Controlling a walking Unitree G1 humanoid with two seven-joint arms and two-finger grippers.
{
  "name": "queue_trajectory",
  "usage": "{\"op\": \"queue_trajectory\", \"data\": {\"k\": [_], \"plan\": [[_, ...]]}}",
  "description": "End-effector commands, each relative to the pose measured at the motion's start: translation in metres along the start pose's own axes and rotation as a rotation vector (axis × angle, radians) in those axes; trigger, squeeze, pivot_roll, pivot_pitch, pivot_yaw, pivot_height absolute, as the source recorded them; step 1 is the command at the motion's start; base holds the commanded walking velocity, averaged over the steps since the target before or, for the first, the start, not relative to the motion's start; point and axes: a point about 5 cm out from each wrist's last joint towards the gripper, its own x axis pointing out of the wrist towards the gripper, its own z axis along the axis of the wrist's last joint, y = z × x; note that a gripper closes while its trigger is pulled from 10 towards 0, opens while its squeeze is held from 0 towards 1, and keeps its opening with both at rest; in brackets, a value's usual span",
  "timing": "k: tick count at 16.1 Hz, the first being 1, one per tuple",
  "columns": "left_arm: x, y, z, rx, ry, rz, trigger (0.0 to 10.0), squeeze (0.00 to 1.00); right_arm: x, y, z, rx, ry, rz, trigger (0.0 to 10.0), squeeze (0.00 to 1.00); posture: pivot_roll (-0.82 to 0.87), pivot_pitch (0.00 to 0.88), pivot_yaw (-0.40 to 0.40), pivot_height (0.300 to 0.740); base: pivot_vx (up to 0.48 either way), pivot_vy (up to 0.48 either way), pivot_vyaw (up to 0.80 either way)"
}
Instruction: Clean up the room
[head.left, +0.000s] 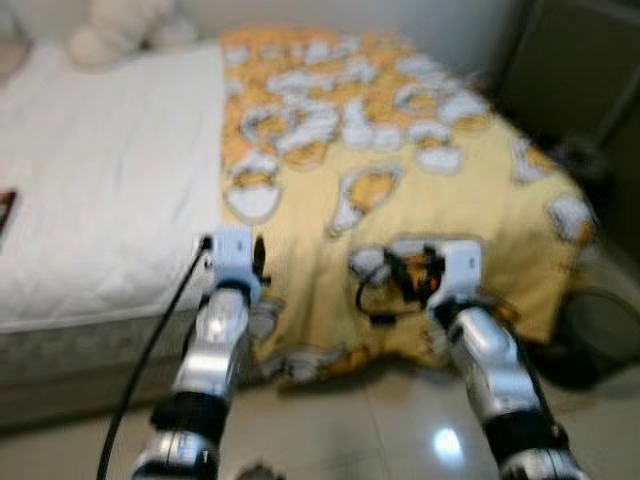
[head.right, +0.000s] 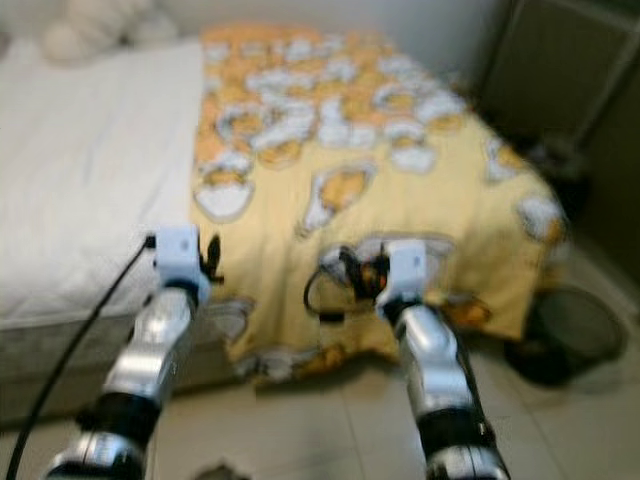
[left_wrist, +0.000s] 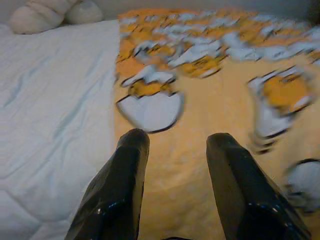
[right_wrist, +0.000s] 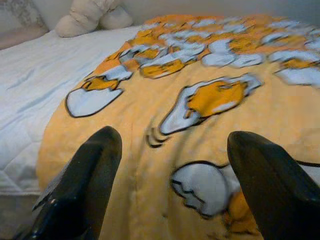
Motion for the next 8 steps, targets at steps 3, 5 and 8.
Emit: {"op": "queue_trajectory", "data": {"k": [3, 5, 8], "plan": [[-0.0058, 0.0042, -0.0113, -0.032, 0.043, 0.025, 10.0, 0.00, -0.0075, -0.0082, -0.0019, -0.003, 0.002, -0.010, 10.0, 0.00, 0.05, 0.000, -0.001, 0.740, 0.000, 0.000, 0.00], [-0.0039, -0.0014, -0.0061, -0.053, 0.028, 0.020, 10.0, 0.00, -0.0084, -0.0071, -0.0029, -0.004, 0.006, 0.000, 10.0, 0.00, 0.06, 0.000, -0.009, 0.740, 0.000, 0.000, 0.00], [-0.0041, -0.0035, -0.0057, -0.036, 0.027, 0.021, 10.0, 0.00, -0.0073, -0.0037, -0.0041, -0.015, 0.017, 0.031, 10.0, 0.00, 0.06, 0.000, -0.016, 0.740, 0.000, 0.000, 0.00]]}}
